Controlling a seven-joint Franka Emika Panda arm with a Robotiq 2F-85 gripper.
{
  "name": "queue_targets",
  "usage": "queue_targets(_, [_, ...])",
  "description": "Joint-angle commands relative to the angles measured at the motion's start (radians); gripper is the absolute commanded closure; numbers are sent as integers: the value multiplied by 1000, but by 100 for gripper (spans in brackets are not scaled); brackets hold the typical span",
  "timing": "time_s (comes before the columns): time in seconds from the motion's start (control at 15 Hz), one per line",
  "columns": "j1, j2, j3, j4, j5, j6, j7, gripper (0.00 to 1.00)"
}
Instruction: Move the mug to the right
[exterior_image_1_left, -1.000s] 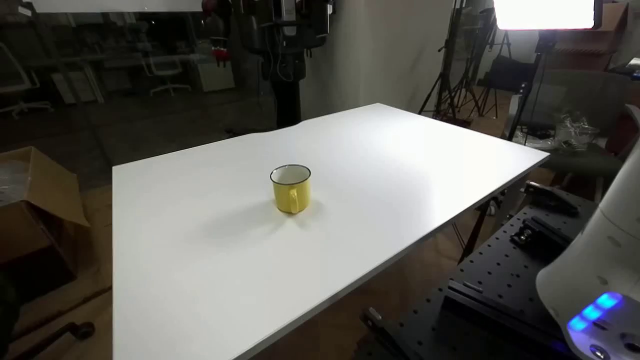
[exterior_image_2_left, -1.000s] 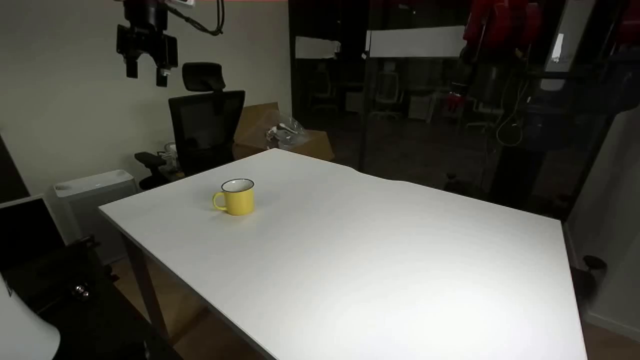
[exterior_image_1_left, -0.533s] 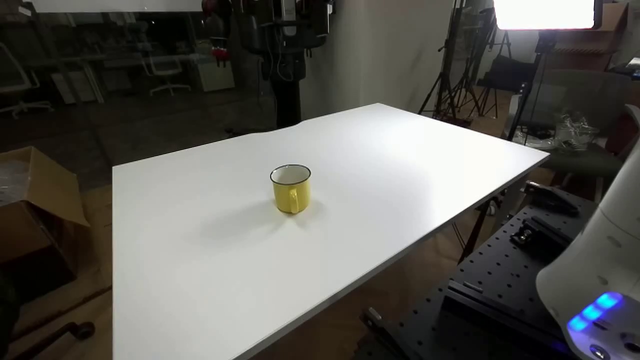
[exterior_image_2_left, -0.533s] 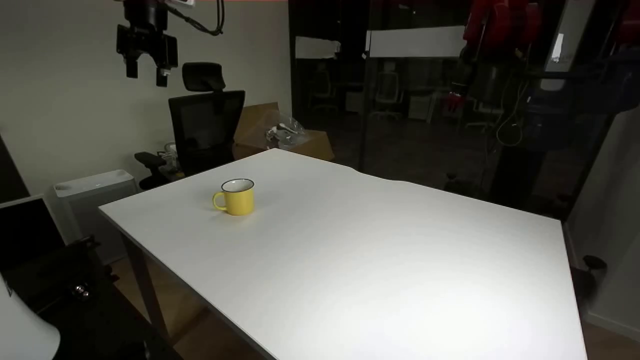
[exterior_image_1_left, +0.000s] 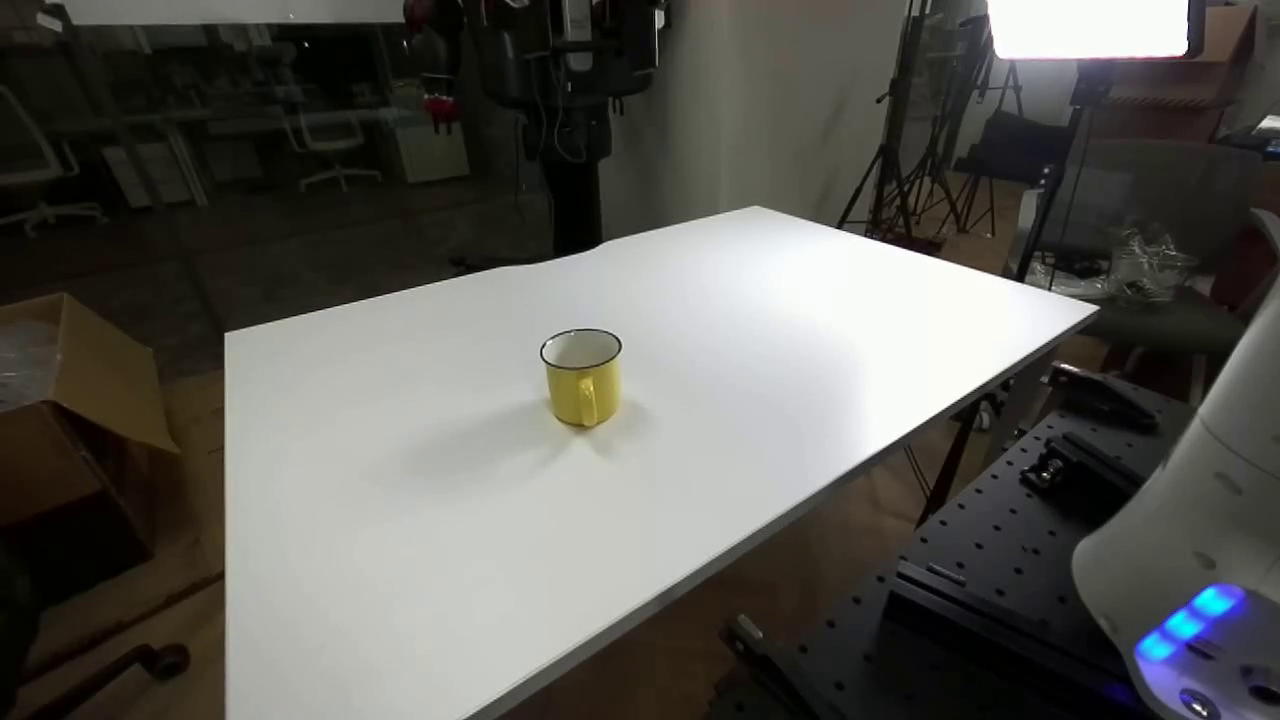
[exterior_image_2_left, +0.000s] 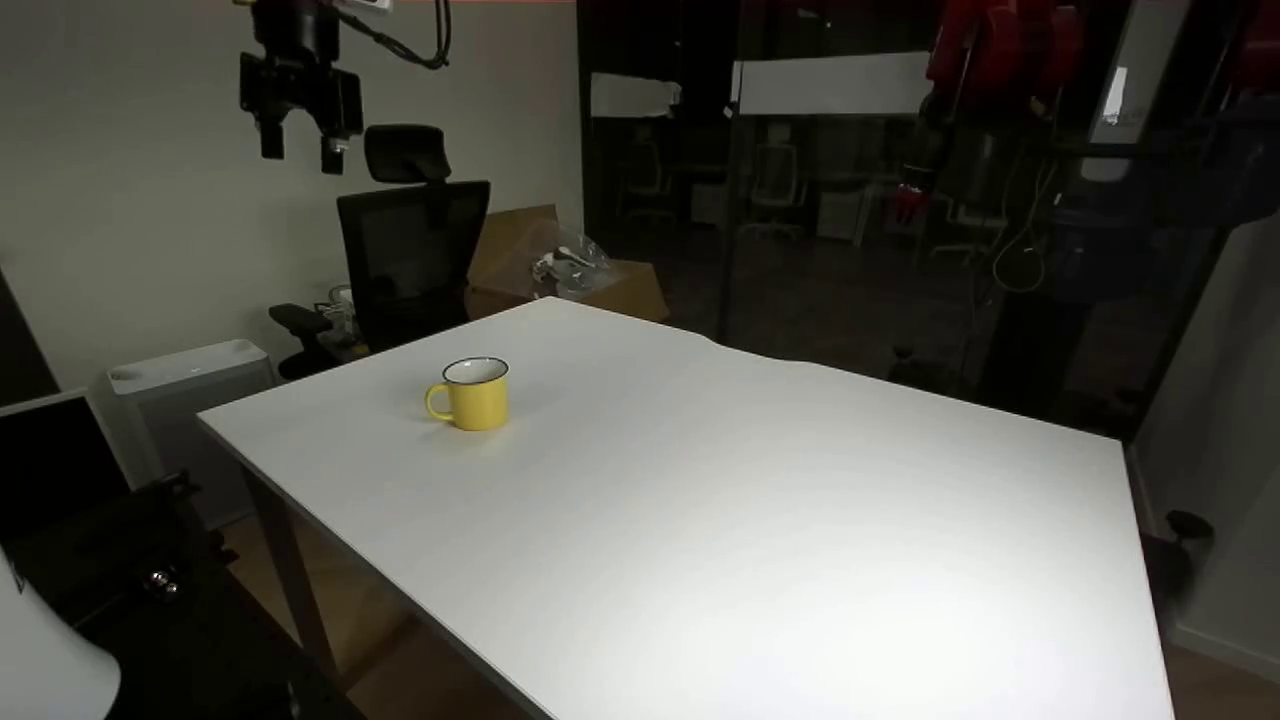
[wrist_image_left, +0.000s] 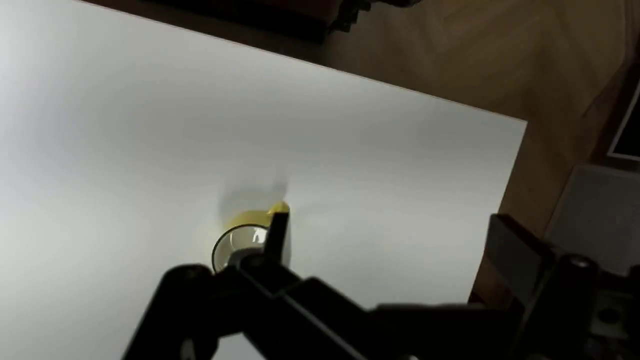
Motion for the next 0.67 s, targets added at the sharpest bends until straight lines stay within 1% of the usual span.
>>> queue_targets(0.0, [-48, 22, 28, -8, -184, 125, 42, 0])
queue_targets(0.13, [-80, 64, 24, -10, -321, 230, 39, 0])
queue_targets(0.2, [-98, 82, 27, -13, -391, 277, 66, 0])
queue_targets(0.27, [-62, 43, 9, -21, -304, 216, 15, 0])
queue_targets(0.33, [-77, 62, 7, -22, -347, 252, 21, 0])
queue_targets(0.4, [-85, 77, 6, -22, -363, 269, 22, 0])
queue_targets(0.6, [-88, 89, 7, -21, -374, 281, 24, 0])
